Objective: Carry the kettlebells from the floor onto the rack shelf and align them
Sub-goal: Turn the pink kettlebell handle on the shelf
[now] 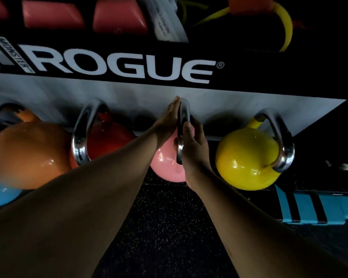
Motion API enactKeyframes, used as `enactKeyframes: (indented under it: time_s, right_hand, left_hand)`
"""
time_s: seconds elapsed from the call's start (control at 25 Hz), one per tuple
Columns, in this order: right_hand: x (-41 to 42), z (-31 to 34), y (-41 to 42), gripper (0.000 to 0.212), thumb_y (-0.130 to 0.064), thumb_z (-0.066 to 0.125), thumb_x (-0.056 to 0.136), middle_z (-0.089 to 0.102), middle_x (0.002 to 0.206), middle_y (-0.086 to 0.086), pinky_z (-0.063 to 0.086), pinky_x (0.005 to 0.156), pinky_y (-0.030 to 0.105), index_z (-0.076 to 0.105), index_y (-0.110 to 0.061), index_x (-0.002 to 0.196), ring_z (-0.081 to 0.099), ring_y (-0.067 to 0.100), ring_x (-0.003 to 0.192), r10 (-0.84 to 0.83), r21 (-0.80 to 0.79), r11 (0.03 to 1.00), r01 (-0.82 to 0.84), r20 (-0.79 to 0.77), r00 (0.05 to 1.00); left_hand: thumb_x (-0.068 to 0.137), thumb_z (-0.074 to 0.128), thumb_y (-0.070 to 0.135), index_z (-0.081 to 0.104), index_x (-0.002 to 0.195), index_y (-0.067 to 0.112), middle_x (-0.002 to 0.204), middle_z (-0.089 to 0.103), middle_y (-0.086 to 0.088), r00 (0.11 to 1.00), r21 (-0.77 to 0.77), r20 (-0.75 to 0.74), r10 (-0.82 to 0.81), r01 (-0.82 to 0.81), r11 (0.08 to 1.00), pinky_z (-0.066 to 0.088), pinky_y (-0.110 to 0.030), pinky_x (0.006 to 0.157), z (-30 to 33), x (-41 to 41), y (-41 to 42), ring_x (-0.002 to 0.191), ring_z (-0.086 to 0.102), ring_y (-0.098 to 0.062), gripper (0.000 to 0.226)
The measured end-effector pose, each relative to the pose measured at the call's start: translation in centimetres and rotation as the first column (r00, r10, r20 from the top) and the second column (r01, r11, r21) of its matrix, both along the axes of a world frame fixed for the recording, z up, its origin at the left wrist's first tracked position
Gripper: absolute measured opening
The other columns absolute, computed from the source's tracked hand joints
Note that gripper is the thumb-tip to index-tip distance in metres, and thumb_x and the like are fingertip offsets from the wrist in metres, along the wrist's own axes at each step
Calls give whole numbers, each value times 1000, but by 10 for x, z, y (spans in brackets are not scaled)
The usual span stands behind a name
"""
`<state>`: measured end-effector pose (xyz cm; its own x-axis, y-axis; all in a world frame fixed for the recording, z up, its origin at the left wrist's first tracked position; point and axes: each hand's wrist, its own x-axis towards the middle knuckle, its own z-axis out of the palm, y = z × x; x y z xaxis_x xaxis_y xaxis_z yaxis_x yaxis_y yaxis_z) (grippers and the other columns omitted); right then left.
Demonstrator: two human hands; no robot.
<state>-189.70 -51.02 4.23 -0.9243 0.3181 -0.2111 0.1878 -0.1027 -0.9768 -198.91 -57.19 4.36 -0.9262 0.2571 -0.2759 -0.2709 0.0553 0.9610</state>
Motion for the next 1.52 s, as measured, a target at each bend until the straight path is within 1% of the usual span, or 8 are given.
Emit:
enactKeyframes:
  time_s: [0.12, 0.24, 0.4, 0.64, 0.88, 1.12, 1.28, 1.52]
  right_hand:
    - [-7, 1, -2, 32, -43, 37, 102, 71, 89, -12, 54, 75, 32, 50, -38, 131, 66, 3, 77, -20, 52, 998, 20, -3, 1000]
    - [1, -1, -8, 39, -40, 34, 103, 65, 127, 0, 49, 101, 46, 44, -33, 140, 61, 17, 115, -28, 55, 998, 29, -13, 1000]
    - [4, 0, -14, 44, -40, 29, 105, 54, 143, 4, 41, 110, 50, 34, -33, 148, 51, 22, 130, -6, 59, 998, 6, -2, 1000]
    - [-2, -1, -12, 47, -41, 24, 105, 45, 151, 5, 37, 113, 50, 24, -36, 152, 45, 26, 136, 45, 97, 994, -47, 25, 999]
    - [2, -7, -7, 48, -39, 25, 105, 37, 156, -1, 31, 116, 37, 21, -34, 153, 37, 17, 141, 76, 162, 984, -70, -30, 997]
    - [0, -9, -3, 51, -41, 26, 103, 37, 156, 1, 34, 115, 48, 19, -35, 153, 40, 20, 140, 124, 132, 984, -121, -15, 992]
    - [1, -8, -5, 48, -37, 25, 105, 41, 154, 2, 34, 115, 44, 21, -34, 153, 42, 18, 138, 116, 124, 986, -111, -33, 993]
    - [-1, -7, -2, 47, -35, 25, 106, 44, 151, 4, 38, 113, 41, 22, -33, 153, 45, 19, 135, 132, 139, 982, -127, -29, 991]
  left_hand:
    - [104, 24, 37, 27, 149, 8, 158, 28, -11, 999, 23, 16, 29, -29, 999, 19, -27, 116, 8, -1, -1, 145, 26, -20, 53]
    - [104, 24, 36, 24, 150, 9, 159, 24, -8, 999, -20, -1, -43, 43, 999, 21, -37, 119, 3, 3, -3, 146, 24, -22, 53]
    - [105, 23, 30, 27, 148, 4, 158, 27, -11, 1000, 0, -16, 11, -11, 1000, 19, -34, 119, 2, 4, -3, 145, 25, -20, 50]
    - [105, 25, 23, 28, 147, 3, 157, 27, -13, 999, -17, -44, -6, 6, 1000, 19, -30, 118, 4, 3, -7, 145, 25, -21, 47]
    - [104, 28, 32, 25, 150, 11, 159, 24, -6, 999, -34, -5, -49, 49, 998, 23, -34, 118, -4, 3, -7, 146, 24, -20, 50]
    - [104, 25, 36, 30, 148, 11, 157, 28, -9, 1000, 6, -28, 0, 0, 1000, 18, -21, 112, -5, 3, -9, 145, 24, -17, 50]
    - [105, 29, 27, 27, 149, 8, 158, 26, -10, 999, -64, -17, -48, 46, 997, 23, -36, 118, -3, 6, -10, 145, 26, -24, 48]
    - [104, 22, 39, 30, 148, 9, 155, 31, -13, 1000, 18, 9, -10, 10, 1000, 18, -30, 119, -2, 2, -8, 143, 28, -19, 54]
